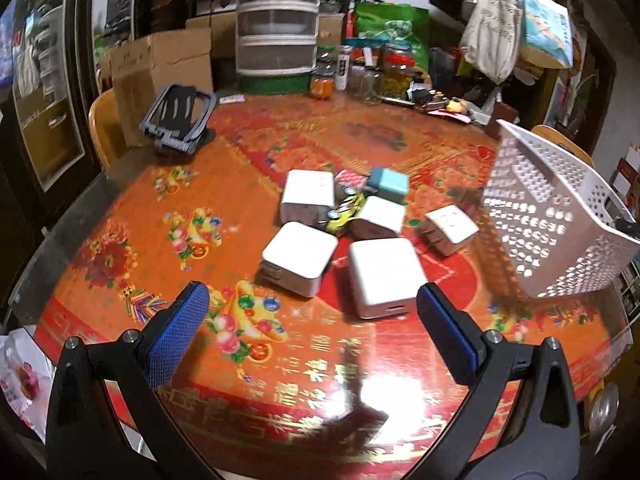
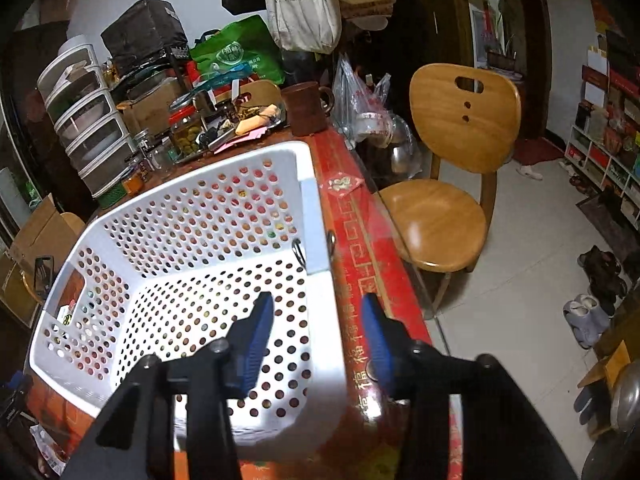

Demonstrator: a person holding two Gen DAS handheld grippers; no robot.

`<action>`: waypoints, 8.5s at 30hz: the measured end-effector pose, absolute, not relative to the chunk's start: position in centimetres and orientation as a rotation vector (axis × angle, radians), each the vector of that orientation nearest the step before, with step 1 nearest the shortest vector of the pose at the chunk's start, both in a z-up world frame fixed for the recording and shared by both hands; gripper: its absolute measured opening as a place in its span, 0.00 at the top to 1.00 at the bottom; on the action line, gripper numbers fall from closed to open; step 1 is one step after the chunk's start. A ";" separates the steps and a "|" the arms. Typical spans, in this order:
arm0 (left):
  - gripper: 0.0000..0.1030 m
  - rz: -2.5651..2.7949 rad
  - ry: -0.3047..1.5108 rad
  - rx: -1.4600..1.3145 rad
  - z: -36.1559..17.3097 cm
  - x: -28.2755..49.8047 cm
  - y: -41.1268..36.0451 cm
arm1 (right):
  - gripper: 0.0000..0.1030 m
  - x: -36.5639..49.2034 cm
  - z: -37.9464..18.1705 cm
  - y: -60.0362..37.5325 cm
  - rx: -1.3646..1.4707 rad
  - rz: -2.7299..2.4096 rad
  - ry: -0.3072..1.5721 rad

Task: Organize rigid objects
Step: 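Grasp the white basket rim with the right tool while moving the left tool toward the chargers, then grasp the square white charger with the left tool, then carry the white charger into the basket and open the left tool, then grasp the large flat white charger with the left tool, then lower the flat white charger into the basket and open the left tool, then grasp the white USB charger cube with the left tool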

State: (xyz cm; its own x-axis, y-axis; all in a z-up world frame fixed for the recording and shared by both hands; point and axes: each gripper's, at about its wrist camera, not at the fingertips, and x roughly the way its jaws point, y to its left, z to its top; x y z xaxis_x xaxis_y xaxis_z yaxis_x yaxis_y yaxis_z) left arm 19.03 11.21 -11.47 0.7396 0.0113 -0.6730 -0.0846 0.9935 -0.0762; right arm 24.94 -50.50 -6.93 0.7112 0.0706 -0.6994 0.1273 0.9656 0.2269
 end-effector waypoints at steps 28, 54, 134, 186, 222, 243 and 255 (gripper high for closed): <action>0.27 0.092 0.931 -0.043 -16.8 28.0 13.1 | 0.84 26.2 -7.2 -49.7 0.234 -0.062 0.807; 0.56 0.126 0.686 0.189 -3.0 28.1 3.1 | 0.84 26.1 -7.2 -49.8 0.232 -0.058 0.804; 0.40 0.124 1.038 -0.048 -15.9 39.1 12.3 | 0.83 25.9 -7.3 -49.9 0.228 -0.092 0.845; 0.53 -0.135 0.673 0.528 -0.1 28.5 -24.9 | 0.83 25.9 -7.2 -49.8 0.223 -0.083 0.850; 0.01 0.145 0.745 0.041 -8.1 23.3 6.0 | 0.82 25.7 -7.2 -49.3 0.220 -0.071 0.849; 0.35 0.045 0.931 0.007 -16.1 27.6 4.0 | 0.82 25.6 -7.2 -49.4 0.214 -0.079 0.855; 0.47 0.024 0.819 0.007 -13.9 25.7 4.2 | 0.82 25.6 -7.1 -49.6 0.215 -0.078 0.853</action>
